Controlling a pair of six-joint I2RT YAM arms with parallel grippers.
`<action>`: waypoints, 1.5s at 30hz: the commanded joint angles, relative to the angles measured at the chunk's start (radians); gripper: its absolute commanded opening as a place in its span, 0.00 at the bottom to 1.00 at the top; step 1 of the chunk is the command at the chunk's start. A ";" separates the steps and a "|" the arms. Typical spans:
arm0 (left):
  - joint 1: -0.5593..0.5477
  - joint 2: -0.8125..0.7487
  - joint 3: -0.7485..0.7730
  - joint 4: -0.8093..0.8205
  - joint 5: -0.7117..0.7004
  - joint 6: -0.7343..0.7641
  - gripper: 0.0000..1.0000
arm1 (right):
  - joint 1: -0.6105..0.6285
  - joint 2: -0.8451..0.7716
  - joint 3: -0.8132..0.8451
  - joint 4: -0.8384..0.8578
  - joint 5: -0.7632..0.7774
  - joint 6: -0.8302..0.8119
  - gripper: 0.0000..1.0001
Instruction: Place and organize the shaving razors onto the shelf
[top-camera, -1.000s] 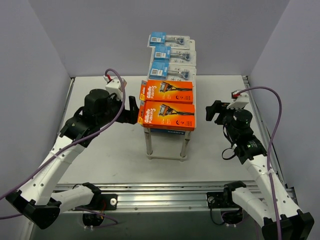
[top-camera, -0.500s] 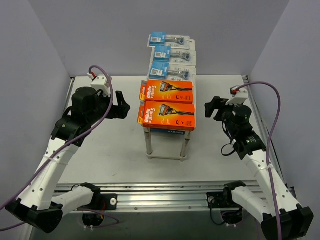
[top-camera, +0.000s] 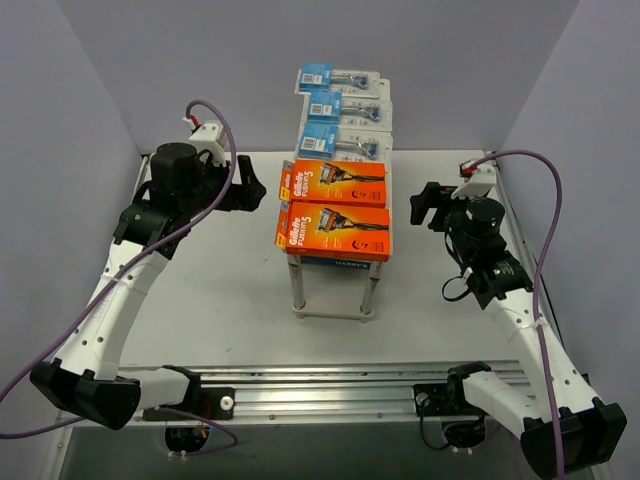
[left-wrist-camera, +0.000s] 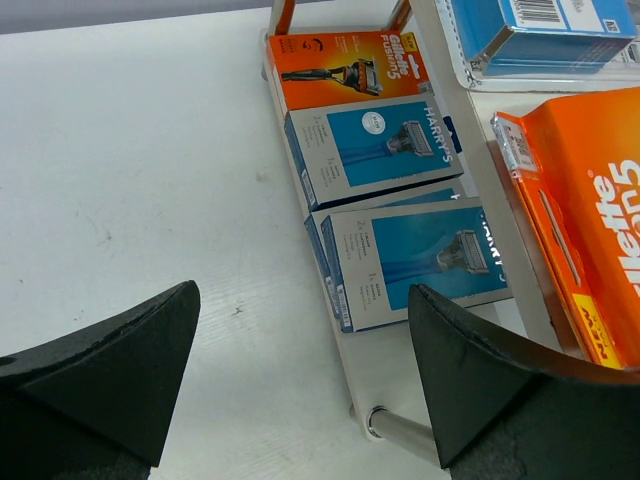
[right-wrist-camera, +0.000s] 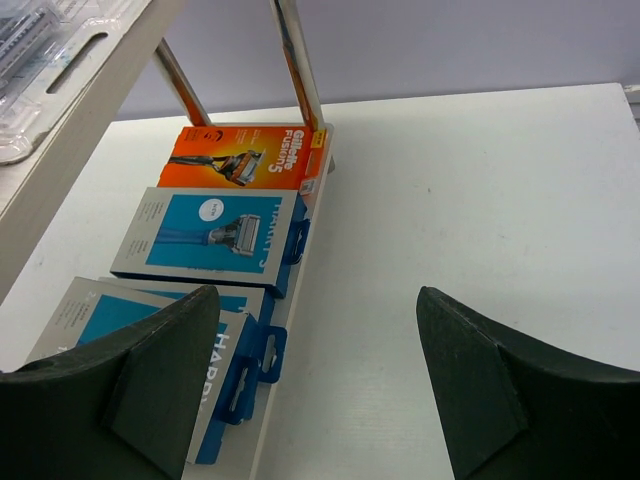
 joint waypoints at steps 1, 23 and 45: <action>0.011 0.030 0.061 0.056 0.030 0.028 0.94 | -0.004 0.010 0.055 0.014 0.002 -0.047 0.75; -0.026 0.133 0.118 0.112 0.096 -0.018 0.94 | -0.003 0.050 0.074 0.013 -0.056 -0.054 0.75; -0.088 0.171 0.159 0.100 0.063 -0.023 0.94 | -0.001 0.046 0.060 0.017 -0.064 -0.054 0.75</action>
